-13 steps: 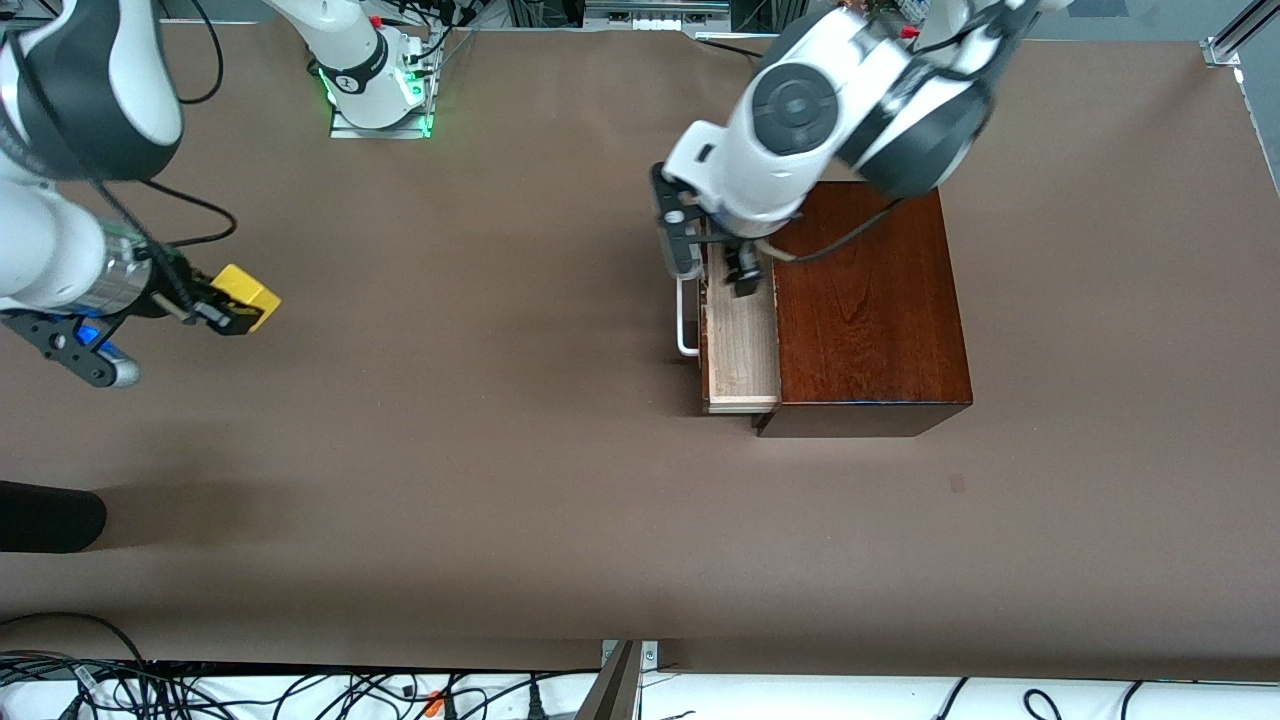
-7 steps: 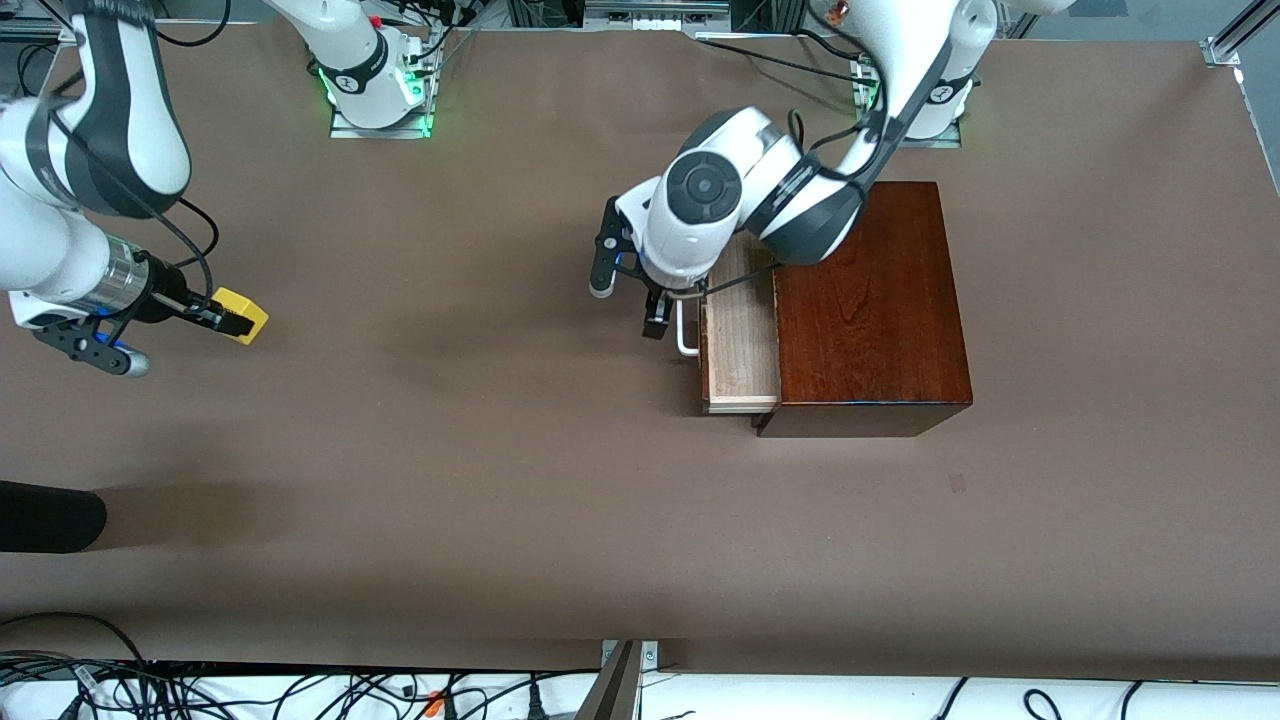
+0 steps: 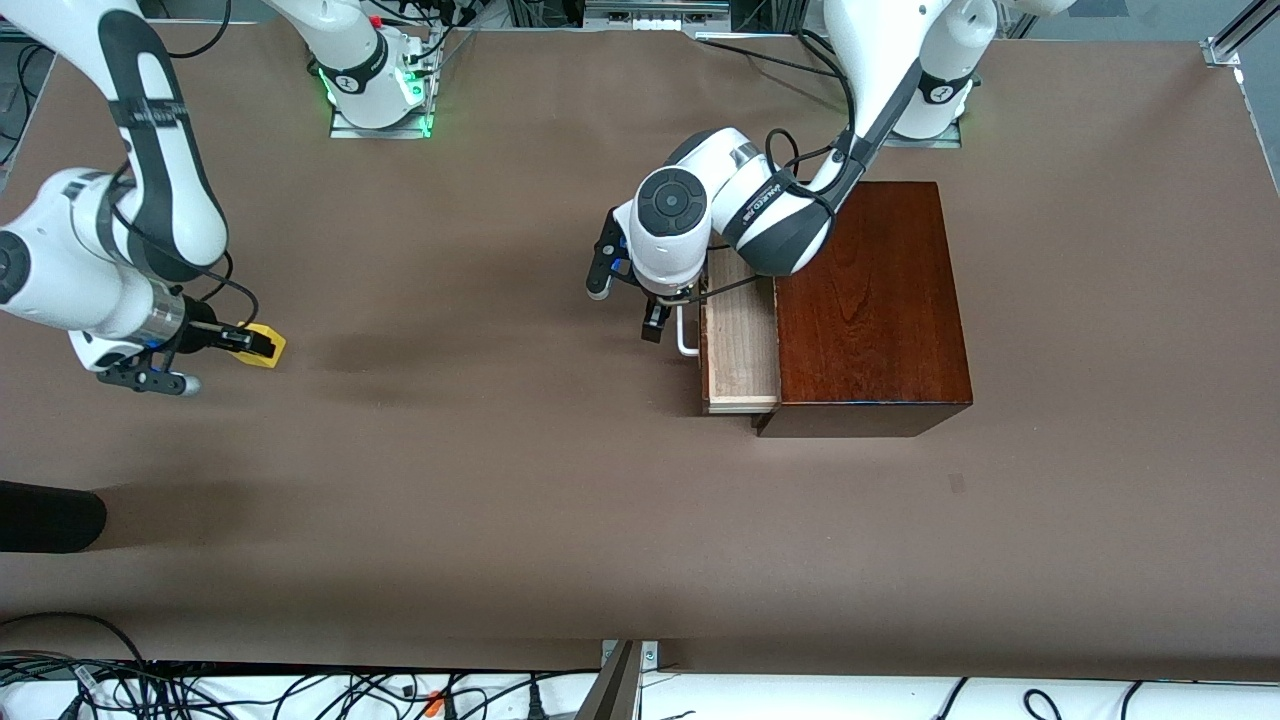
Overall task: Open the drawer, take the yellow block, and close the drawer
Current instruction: 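Carry the cube away with the right gripper while the left gripper returns, then push the drawer shut with the left gripper while the right gripper lowers the cube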
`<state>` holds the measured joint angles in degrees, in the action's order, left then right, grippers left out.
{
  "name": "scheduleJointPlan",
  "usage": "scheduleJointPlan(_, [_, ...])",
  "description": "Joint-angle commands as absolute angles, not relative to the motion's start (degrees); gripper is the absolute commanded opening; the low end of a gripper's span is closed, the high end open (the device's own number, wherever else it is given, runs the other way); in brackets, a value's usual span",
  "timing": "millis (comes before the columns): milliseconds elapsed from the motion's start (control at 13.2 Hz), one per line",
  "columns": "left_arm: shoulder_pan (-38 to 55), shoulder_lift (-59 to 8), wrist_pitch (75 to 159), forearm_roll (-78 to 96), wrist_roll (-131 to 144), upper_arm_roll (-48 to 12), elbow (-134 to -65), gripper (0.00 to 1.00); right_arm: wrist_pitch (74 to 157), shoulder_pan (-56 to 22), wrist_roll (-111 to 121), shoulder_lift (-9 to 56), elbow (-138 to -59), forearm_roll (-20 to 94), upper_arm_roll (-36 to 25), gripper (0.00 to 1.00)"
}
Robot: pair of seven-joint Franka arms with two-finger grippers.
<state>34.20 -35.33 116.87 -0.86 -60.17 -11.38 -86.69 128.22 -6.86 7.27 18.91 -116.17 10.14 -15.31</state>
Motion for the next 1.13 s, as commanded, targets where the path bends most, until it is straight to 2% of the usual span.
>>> scheduleJointPlan(0, [34.1, -34.8, 114.3, -3.3, -61.8, -9.9, -87.8, 1.0, 130.0, -7.1, 12.1, 21.5, -115.7, 11.9, -15.9, 0.0])
scheduleJointPlan(378, [33.2, -33.9, 107.5, -5.0, -62.0, -9.8, -87.0, 1.0, 121.8, -7.3, 11.3, 21.2, -116.3, 12.0, -15.5, 0.0])
scheduleJointPlan(530, [33.0, -33.9, 105.1, -5.4, -62.0, -9.6, -86.2, 1.0, 122.9, -7.5, 11.3, 19.5, -119.6, 12.0, -14.5, 0.0])
scheduleJointPlan(757, [31.4, -33.1, 103.4, -7.4, -61.9, -9.5, -86.1, 1.0, 128.6, -7.6, 9.4, 19.2, -124.1, 11.9, -11.2, 0.0])
scheduleJointPlan(1059, [30.7, -33.0, 102.7, -7.4, -61.8, -9.4, -86.0, 1.0, 130.8, -7.7, 7.4, 20.2, -125.1, 11.8, -7.7, 0.0])
